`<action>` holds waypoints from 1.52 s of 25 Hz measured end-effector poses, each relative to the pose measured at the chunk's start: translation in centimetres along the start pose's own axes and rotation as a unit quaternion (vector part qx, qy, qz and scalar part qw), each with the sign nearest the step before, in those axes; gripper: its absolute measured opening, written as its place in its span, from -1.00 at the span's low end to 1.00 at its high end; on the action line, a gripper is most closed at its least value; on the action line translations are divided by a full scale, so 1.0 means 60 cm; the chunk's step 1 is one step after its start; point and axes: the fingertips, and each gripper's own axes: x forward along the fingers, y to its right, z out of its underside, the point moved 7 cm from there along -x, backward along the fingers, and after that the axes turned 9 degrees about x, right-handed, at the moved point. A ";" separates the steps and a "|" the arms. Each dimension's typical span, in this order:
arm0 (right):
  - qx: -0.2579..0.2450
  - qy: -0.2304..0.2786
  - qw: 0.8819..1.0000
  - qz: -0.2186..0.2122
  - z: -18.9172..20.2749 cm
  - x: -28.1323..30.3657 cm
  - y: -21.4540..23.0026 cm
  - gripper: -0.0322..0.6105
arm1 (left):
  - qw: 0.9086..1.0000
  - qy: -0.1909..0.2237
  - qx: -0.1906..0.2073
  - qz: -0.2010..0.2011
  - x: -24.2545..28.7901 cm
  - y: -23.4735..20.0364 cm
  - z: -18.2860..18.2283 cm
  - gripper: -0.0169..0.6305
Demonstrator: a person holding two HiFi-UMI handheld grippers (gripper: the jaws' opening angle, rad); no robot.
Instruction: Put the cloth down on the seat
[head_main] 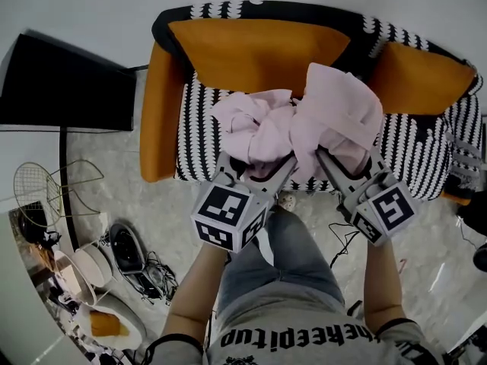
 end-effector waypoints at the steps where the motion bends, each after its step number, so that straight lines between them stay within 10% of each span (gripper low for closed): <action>1: 0.002 -0.004 1.000 0.000 0.005 0.002 0.003 -0.41 | 1.000 -0.004 -0.003 0.000 0.004 -0.001 0.005 0.10; 38: 0.090 -0.113 0.989 0.020 0.291 0.051 0.104 -0.41 | 0.988 -0.121 -0.098 0.011 0.137 0.014 0.281 0.10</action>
